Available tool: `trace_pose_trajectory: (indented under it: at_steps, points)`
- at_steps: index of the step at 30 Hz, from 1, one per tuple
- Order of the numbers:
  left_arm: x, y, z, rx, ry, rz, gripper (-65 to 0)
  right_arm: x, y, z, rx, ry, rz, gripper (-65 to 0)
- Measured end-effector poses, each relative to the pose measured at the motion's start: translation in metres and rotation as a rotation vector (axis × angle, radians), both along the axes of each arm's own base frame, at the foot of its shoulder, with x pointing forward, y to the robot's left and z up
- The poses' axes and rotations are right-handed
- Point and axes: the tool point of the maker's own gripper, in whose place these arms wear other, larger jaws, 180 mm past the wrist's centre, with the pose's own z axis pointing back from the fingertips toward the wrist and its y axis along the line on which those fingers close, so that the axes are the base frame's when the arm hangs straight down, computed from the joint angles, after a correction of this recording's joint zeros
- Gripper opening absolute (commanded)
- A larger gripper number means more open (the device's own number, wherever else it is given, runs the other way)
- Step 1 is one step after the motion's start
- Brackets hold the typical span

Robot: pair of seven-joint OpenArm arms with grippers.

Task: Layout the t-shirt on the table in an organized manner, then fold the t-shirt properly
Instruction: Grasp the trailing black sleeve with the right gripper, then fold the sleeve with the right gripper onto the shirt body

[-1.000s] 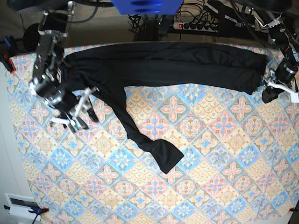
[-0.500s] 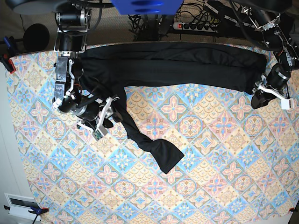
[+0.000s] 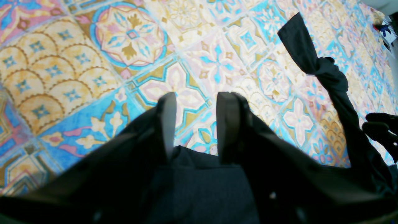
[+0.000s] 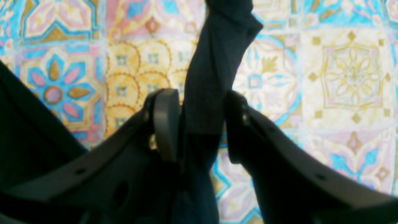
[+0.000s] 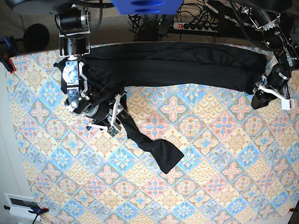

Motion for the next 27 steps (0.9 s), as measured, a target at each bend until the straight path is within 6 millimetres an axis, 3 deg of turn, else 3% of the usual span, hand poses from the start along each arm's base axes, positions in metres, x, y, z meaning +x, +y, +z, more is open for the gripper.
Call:
trace_pose_trajectory:
  at_steps: [7, 13, 15, 18, 24, 27]
  points:
    - [0.000, 0.000, 0.000, 0.000, 0.000, 0.000, -43.8, -0.010, -0.001, -0.024, 0.017, 0.067, -0.009, -41.5]
    - [0.000, 0.000, 0.000, 0.000, 0.000, 0.000, -43.8, -0.011, 0.001, -0.032, 0.047, 0.081, -0.017, -42.1]
    - [0.000, 0.000, 0.000, 0.000, 0.000, 0.000, -43.8, -0.011, 0.001, -0.032, 0.048, 0.081, -0.019, -47.7]
    - [0.000, 0.000, 0.000, 0.000, 0.000, 0.000, -43.8, -0.011, -0.001, -0.030, 0.034, 0.077, -0.015, -64.2]
    - [0.000, 0.000, 0.000, 0.000, 0.001, 0.000, -43.8, -0.025, 0.006, -0.013, 0.034, 0.020, 0.007, -65.0]
    - [0.000, 0.000, 0.000, 0.001, 0.000, 0.000, -43.8, -0.033, 0.011, 0.006, 0.041, -0.040, 0.022, -65.0]
